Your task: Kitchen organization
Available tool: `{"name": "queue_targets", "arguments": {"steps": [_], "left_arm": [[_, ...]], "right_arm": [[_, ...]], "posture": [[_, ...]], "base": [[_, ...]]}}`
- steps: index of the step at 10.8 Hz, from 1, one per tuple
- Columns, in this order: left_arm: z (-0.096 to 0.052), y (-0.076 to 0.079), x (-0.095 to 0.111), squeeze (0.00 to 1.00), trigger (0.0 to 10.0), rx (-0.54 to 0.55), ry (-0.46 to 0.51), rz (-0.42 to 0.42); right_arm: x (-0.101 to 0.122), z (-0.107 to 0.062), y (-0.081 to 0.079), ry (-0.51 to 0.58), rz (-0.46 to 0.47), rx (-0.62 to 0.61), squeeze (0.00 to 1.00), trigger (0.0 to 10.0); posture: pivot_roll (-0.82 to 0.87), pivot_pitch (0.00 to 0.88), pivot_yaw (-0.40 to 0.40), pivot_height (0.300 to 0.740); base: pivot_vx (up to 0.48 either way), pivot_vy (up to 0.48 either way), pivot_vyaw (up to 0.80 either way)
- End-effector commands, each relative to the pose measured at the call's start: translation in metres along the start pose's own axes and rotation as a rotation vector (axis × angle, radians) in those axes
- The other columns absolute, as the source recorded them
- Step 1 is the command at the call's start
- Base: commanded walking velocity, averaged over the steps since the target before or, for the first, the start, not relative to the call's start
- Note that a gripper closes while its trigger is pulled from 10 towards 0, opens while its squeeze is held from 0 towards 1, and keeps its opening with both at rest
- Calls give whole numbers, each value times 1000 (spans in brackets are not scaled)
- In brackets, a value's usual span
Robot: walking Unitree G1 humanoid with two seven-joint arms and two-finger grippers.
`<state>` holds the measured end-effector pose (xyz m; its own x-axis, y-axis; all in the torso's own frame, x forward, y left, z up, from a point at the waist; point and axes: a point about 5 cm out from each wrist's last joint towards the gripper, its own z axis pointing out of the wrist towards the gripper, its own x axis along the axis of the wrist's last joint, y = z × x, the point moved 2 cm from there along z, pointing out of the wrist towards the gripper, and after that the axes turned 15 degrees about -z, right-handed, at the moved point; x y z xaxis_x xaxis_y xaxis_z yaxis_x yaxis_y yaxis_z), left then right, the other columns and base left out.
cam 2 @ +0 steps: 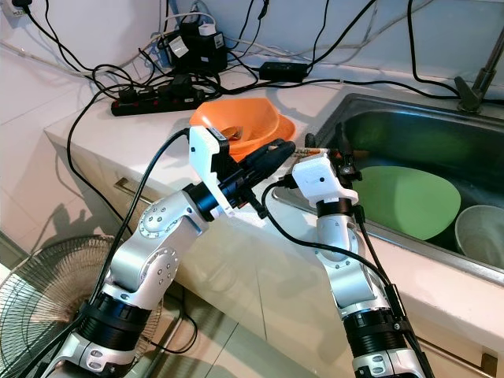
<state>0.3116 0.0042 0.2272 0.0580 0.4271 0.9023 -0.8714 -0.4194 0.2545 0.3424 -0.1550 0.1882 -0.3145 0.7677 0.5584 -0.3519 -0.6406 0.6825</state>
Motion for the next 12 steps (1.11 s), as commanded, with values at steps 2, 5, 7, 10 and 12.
{"name": "queue_targets", "arguments": {"steps": [2,5,7,10,12], "left_arm": [[-4,0,5,0,10000,2,9,20],[-3,-2,7,0,10000,17,20,40],[-3,-3,9,0,10000,23,30,48],[-2,-5,14,0,10000,53,61,79],[-2,-11,18,1000,10000,89,88,70]], "right_arm": [[6,4,-3,13,4,-1,0,0],[5,3,-3,13,8,0,0,0],[5,3,-3,13,8,0,0,0],[5,3,-3,13,8,-1,0,0],[5,3,-3,14,9,-1,0,0]], "posture": [[54,37,134,740],[54,37,134,740],[56,40,133,740],[56,39,131,740],[56,39,131,740]], "base": [[0,0,0],[0,0,0],[0,0,0],[0,0,0],[0,0,0]]}}
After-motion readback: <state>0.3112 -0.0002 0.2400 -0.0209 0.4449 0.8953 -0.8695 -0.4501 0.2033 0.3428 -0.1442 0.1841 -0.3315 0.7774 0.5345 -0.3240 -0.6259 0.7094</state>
